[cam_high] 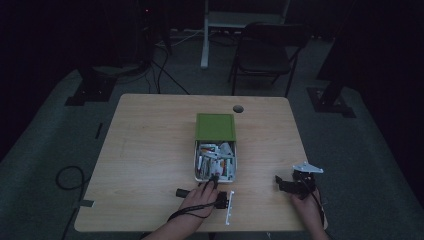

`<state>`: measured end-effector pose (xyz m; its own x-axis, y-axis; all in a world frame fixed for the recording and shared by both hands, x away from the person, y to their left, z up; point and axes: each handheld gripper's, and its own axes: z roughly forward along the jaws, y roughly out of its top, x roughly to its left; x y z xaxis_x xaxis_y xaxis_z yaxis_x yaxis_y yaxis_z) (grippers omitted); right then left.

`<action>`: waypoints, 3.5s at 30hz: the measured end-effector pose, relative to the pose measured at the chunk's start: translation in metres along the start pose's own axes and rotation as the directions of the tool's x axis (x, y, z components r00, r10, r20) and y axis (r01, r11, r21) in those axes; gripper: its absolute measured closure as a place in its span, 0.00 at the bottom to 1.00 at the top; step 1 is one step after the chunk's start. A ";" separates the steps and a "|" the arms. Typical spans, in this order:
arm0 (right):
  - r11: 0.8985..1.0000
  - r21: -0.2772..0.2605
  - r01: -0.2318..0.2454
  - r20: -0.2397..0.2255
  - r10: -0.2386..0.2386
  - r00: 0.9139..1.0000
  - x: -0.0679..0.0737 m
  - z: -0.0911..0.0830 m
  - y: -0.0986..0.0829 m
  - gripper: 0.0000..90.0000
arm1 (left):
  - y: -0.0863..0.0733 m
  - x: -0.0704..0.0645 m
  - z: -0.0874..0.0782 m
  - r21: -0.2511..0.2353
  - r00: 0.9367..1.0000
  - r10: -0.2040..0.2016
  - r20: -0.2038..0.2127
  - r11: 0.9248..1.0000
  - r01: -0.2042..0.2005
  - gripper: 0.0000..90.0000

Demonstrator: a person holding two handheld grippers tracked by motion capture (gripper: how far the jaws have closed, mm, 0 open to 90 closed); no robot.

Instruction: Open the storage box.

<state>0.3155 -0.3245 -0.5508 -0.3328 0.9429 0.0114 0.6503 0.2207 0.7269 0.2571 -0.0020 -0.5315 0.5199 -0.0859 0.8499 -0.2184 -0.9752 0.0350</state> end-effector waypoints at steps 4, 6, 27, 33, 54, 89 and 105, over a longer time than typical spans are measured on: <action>1.000 0.000 0.000 0.000 0.000 1.000 0.000 0.000 0.000 0.15 | -0.001 0.000 0.000 -0.013 1.000 0.002 0.002 1.000 -0.002 0.81; 1.000 0.000 0.000 0.000 0.000 1.000 0.000 0.000 0.000 0.15 | -0.002 0.001 0.000 -0.019 1.000 0.012 0.001 1.000 -0.012 0.80; 1.000 0.001 0.000 0.000 0.000 1.000 0.000 0.000 0.000 0.15 | -0.033 0.029 -0.032 -0.248 0.898 -0.399 0.188 0.865 0.436 0.58; 1.000 0.001 0.000 0.000 0.000 1.000 0.000 0.000 0.000 0.15 | -0.049 0.037 -0.036 -0.262 0.832 -0.489 0.262 0.794 0.549 0.58; 1.000 0.001 0.000 0.000 0.000 1.000 0.000 0.000 0.000 0.15 | -0.106 0.046 -0.052 -0.261 0.696 -0.644 0.316 0.647 0.717 0.59; 1.000 0.000 -0.015 0.013 0.015 1.000 0.001 -0.001 -0.001 0.15 | -0.196 0.026 -0.033 -0.101 0.501 -0.829 0.248 0.493 0.864 0.51; 1.000 0.000 -0.011 0.008 0.011 1.000 0.001 -0.001 -0.001 0.15 | -0.241 0.009 -0.026 0.038 0.309 -0.926 0.218 0.324 0.945 0.29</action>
<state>0.3140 -0.3239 -0.5507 -0.3200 0.9473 0.0137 0.6538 0.2103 0.7269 0.2926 0.2373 -0.5185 0.5427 0.8320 0.1154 0.4522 -0.4052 0.7945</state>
